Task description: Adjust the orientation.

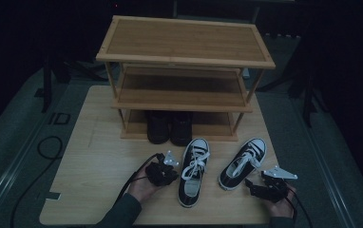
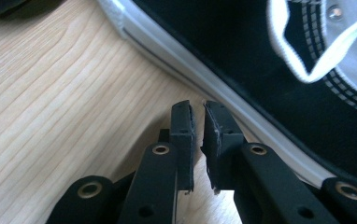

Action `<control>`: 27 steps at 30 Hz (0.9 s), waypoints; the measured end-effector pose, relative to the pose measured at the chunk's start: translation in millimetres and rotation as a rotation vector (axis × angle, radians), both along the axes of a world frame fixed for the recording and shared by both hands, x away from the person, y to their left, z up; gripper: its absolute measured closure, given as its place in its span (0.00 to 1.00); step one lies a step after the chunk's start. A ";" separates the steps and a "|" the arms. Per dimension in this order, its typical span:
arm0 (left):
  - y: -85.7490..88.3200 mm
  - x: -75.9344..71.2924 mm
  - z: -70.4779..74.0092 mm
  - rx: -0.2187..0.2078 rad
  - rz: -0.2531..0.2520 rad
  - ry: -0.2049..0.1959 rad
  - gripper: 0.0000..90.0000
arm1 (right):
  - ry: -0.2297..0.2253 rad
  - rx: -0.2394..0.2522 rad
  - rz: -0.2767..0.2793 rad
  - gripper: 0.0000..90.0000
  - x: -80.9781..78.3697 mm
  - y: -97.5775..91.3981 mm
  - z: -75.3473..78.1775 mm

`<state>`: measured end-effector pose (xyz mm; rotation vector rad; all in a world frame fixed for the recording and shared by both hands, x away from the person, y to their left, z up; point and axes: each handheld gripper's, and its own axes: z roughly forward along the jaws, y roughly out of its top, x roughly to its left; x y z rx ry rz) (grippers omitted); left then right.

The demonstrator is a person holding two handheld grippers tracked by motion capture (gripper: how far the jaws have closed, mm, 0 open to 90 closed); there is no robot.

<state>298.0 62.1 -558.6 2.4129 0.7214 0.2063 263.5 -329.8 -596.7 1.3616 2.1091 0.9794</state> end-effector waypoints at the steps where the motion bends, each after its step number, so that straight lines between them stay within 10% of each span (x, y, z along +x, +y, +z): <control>1: -0.6 -0.2 0.2 0.001 -0.003 0.000 0.92 | 0.000 0.000 0.000 0.24 0.0 0.0 0.0; 27: -19.9 -1.4 -0.8 0.038 0.007 -0.052 0.98 | 0.000 0.000 0.000 0.24 0.1 -0.1 0.0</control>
